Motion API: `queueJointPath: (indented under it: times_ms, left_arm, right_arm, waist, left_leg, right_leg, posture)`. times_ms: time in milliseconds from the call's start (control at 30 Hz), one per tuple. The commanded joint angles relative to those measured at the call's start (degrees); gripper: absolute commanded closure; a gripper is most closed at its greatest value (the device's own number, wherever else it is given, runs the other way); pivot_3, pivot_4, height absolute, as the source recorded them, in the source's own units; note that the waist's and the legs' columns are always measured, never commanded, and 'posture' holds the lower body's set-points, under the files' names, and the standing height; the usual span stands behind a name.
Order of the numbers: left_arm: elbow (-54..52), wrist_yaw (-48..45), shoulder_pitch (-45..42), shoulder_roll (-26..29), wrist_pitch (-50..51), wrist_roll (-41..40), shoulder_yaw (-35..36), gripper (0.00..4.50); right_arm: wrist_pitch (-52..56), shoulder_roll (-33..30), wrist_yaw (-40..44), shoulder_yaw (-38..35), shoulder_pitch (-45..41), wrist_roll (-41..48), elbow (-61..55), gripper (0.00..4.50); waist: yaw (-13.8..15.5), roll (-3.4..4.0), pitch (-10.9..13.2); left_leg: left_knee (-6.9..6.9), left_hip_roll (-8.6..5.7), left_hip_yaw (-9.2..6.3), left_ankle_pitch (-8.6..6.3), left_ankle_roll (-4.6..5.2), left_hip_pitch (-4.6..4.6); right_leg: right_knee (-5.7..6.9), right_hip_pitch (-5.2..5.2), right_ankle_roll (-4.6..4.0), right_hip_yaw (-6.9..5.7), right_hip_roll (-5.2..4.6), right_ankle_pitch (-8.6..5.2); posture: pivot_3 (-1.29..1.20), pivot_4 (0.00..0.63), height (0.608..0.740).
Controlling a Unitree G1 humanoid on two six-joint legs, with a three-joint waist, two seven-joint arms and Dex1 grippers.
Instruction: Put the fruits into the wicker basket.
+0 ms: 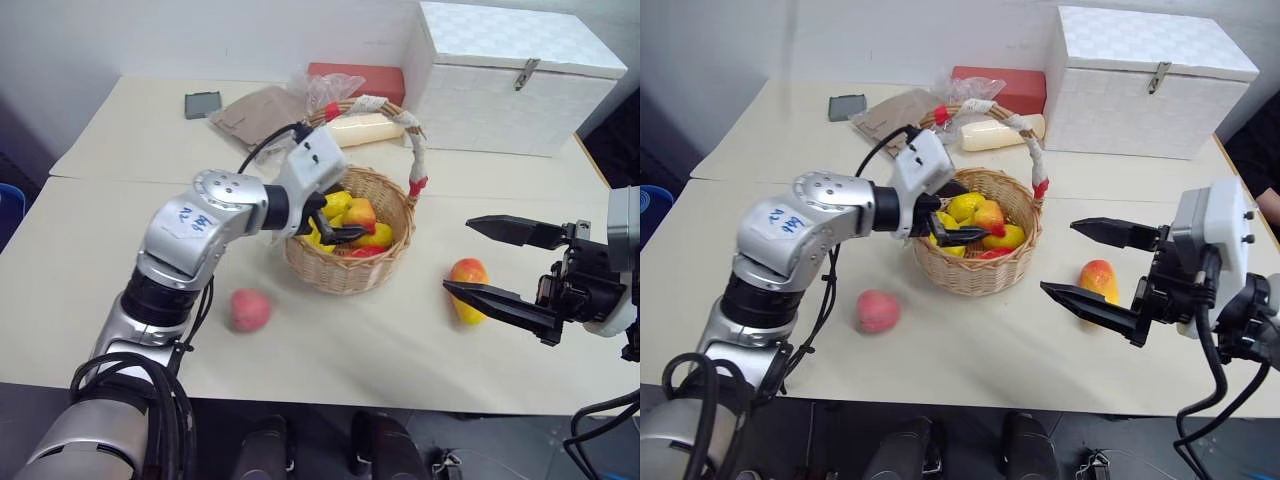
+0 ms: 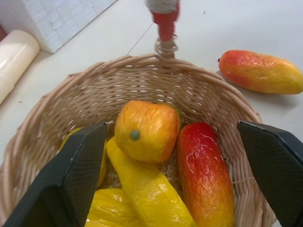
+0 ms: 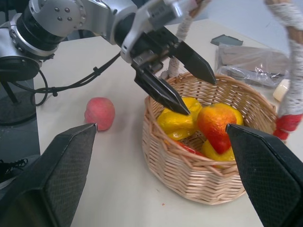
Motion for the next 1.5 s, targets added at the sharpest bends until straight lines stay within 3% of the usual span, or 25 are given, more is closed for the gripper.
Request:
queueJointPath:
  times_ms: [33, 233, 367, 500, 800, 1133, 1233, 1367, 1500]
  left_arm:
    - [-5.85, -5.25, 2.88, 3.05, -1.64, -7.18, 8.78, 0.03]
    - [-4.96, -7.76, 7.16, 9.33, -4.42, -9.16, 15.27, 0.03]
    - [0.5, -22.49, 15.33, 19.56, -11.42, -10.58, 18.07, 0.03]
    - [3.84, -36.03, 23.11, 27.95, -17.93, -9.94, 15.6, 0.03]
    - [9.98, -35.28, 28.35, 24.24, -37.19, 3.59, 5.3, 0.03]
    - [17.77, -31.98, 25.77, 18.53, -40.83, 10.82, -0.75, 0.03]
    - [16.38, -32.5, 25.34, 17.45, -38.0, 7.95, 0.98, 0.63]
    - [14.31, -35.21, 27.15, 19.5, -38.49, 6.64, 2.11, 1.78]
    - [10.22, -38.09, 27.46, 22.66, -34.64, 2.63, 4.4, 1.94]
  right_arm:
    - [-1.15, 0.19, -0.29, 0.58, -0.59, 1.03, -0.8, 0.0]
    - [-1.25, -0.58, 0.95, 3.25, -2.76, 0.36, 1.13, 0.0]
    - [-0.9, -1.0, 1.86, 5.9, -5.58, -0.04, 2.7, 0.0]
    - [-0.67, -1.11, 2.45, 7.55, -7.39, -0.52, 3.87, 0.0]
    - [0.52, -0.97, 1.88, 8.44, -8.2, -0.39, 3.74, 0.0]
    - [1.28, -1.25, 1.59, 7.36, -8.12, -0.12, 3.6, 0.0]
    - [1.19, -1.09, 1.64, 6.89, -7.46, -0.27, 3.19, 0.0]
    - [0.78, -0.83, 2.72, 6.51, -5.7, -0.96, 2.63, 0.0]
    - [0.73, -0.84, 4.18, 5.33, -5.28, 1.4, 2.52, 0.0]
  waist:
    - [0.05, 0.0, 0.0]
    - [0.3, 0.0, 0.0]
    - [-0.27, 0.01, 0.0]
    - [-0.33, 0.0, 0.0]
    - [0.15, 0.01, 0.0]
    - [0.14, 0.0, 0.0]
    - [0.18, 0.0, 0.0]
    - [0.01, 0.0, 0.0]
    - [-0.2, 0.01, 0.0]
  left_leg:
    - [0.0, 0.01, 0.0, 0.0, -0.01, 0.0]
    - [0.0, -0.06, -0.03, 0.01, 0.0, 0.01]
    - [-0.02, -0.04, 0.04, -0.02, -0.03, 0.04]
    - [-0.1, 0.05, 0.2, -0.06, -0.12, 0.16]
    - [-0.1, 0.02, 0.09, -0.24, 0.01, 0.02]
    - [-0.1, 0.05, 0.17, -0.24, 0.04, 0.02]
    - [-0.09, 0.04, 0.14, -0.23, 0.05, 0.01]
    - [-0.09, 0.06, 0.14, -0.23, 0.04, 0.0]
    - [-0.1, 0.08, 0.16, -0.23, 0.03, 0.02]
  right_leg:
    - [0.03, 0.0, -0.01, -0.01, 0.0, 0.0]
    - [-0.05, 0.03, 0.0, -0.05, -0.05, 0.0]
    - [-0.03, -0.03, -0.03, -0.04, -0.01, -0.02]
    - [-0.03, -0.1, -0.2, -0.31, 0.02, -0.11]
    - [-0.25, -0.08, -0.16, -0.09, -0.23, -0.06]
    - [-0.2, -0.12, -0.15, -0.11, -0.14, -0.05]
    - [-0.17, -0.12, -0.15, -0.11, -0.19, -0.05]
    - [-0.1, -0.12, -0.15, -0.13, -0.16, -0.05]
    - [-0.1, -0.13, -0.15, -0.11, -0.13, -0.05]
  posture:
    - [0.0, 0.15, 0.74]
    - [0.0, 0.15, 0.74]
    - [0.0, 0.15, 0.74]
    - [0.0, 0.15, 0.74]
    - [0.0, 0.15, 0.74]
    - [0.0, 0.15, 0.74]
    - [0.0, 0.15, 0.74]
    - [0.0, 0.15, 0.74]
    - [0.0, 0.15, 0.74]
